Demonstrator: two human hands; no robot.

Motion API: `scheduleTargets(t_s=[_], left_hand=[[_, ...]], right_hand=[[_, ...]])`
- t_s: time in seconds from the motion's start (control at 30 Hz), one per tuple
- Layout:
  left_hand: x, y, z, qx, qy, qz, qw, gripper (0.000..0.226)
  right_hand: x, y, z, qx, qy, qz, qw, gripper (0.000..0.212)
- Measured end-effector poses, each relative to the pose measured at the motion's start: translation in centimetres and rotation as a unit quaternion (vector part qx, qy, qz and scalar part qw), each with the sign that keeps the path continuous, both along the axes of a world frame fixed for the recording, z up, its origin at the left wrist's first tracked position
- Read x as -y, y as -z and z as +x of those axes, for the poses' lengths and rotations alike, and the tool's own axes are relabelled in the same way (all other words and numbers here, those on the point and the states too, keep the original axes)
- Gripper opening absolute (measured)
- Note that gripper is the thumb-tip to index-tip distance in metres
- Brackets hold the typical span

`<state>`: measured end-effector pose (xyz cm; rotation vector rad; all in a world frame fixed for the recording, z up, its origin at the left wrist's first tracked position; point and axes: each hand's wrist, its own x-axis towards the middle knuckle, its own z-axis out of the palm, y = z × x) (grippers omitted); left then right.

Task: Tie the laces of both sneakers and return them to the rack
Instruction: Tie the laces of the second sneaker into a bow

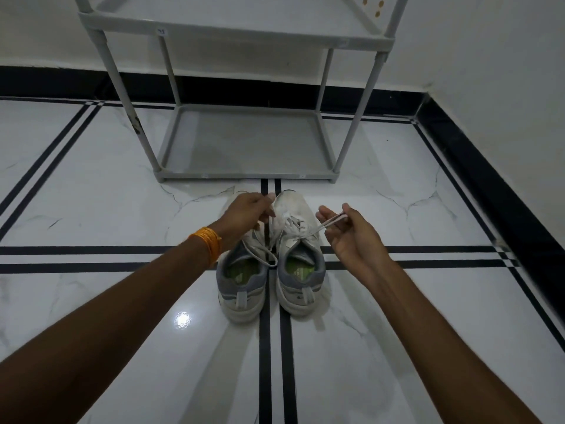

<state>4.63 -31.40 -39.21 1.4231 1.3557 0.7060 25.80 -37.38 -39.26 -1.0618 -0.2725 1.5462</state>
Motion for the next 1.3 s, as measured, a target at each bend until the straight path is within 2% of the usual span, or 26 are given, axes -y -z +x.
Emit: scheduleTargets(t_s=[0.1, 0.17, 0.2, 0.23, 0.27, 0.3, 0.33, 0.37, 0.4, 0.53, 0.73, 0.8, 0.9, 0.97, 1.03, 1.1, 1.2, 1.3], left_hand=[[0.5, 0.0, 1.5, 0.216, -0.023, -0.168, 0.961, 0.04], [0.4, 0.5, 1.4, 0.292, -0.061, -0.23, 0.926, 0.039], [0.3, 0.8, 1.3, 0.276, -0.06, -0.226, 0.932, 0.037], [0.3, 1.0, 1.3, 0.204, -0.038, -0.185, 0.961, 0.035], [0.3, 1.3, 1.4, 0.082, 0.0, -0.104, 0.991, 0.034], [0.2, 1.7, 1.6, -0.054, 0.042, 0.005, 0.998, 0.034], [0.1, 2.1, 1.9, -0.165, 0.08, 0.111, 0.977, 0.034], [0.1, 2.2, 2.3, -0.228, 0.099, 0.174, 0.953, 0.034], [0.0, 2.3, 2.5, -0.254, 0.106, 0.204, 0.94, 0.033], [-0.5, 3.8, 2.1, -0.28, 0.125, 0.213, 0.928, 0.034], [-0.4, 3.6, 2.2, -0.273, 0.123, 0.193, 0.934, 0.035], [0.1, 3.5, 2.3, -0.268, 0.116, 0.184, 0.938, 0.035], [0.6, 3.2, 2.2, -0.19, 0.085, 0.128, 0.97, 0.037], [0.9, 2.4, 2.2, -0.174, 0.039, 0.131, 0.975, 0.034], [1.3, 1.5, 2.3, -0.219, 0.007, 0.221, 0.95, 0.036], [1.6, 1.2, 2.9, -0.241, 0.084, 0.28, 0.926, 0.048], [2.1, 2.4, 3.8, -0.278, 0.243, 0.25, 0.895, 0.035], [2.3, 3.0, 3.6, -0.29, 0.249, 0.257, 0.888, 0.021]], right_hand=[[-0.8, 1.0, -0.1, -0.117, 0.051, -0.01, 0.992, 0.036], [-1.2, 1.9, 0.2, -0.119, 0.057, -0.023, 0.991, 0.038], [-1.3, 2.3, 0.3, -0.091, 0.053, -0.035, 0.994, 0.038], [-1.3, 2.8, 0.4, -0.051, 0.049, -0.049, 0.996, 0.038], [-1.3, 3.2, 0.4, -0.009, 0.046, -0.061, 0.997, 0.037], [-1.2, 3.5, 0.4, 0.027, 0.048, -0.072, 0.996, 0.036], [-1.2, 3.7, 0.4, 0.051, 0.055, -0.083, 0.994, 0.037], [-1.1, 3.8, 0.4, 0.067, 0.067, -0.093, 0.991, 0.037], [-1.2, 4.0, 0.4, 0.076, 0.08, -0.102, 0.989, 0.038], [-1.3, 4.7, 0.3, 0.1, 0.115, -0.115, 0.982, 0.038], [-1.1, 5.4, 0.4, 0.133, 0.11, -0.11, 0.979, 0.039], [-0.8, 5.1, 0.4, 0.172, 0.091, -0.093, 0.976, 0.038], [0.0, 3.8, 0.9, 0.277, 0.016, -0.065, 0.959, 0.025], [0.8, 2.8, 1.2, 0.417, -0.033, -0.064, 0.906, 0.019], [1.3, 1.7, 1.1, 0.563, -0.033, -0.028, 0.825, 0.031], [1.5, 0.4, 0.1, 0.669, -0.075, 0.057, 0.738, 0.041], [1.6, 0.6, -1.7, 0.738, -0.238, 0.114, 0.621, 0.042], [1.4, 1.7, -2.1, 0.808, -0.276, 0.122, 0.506, 0.026]])
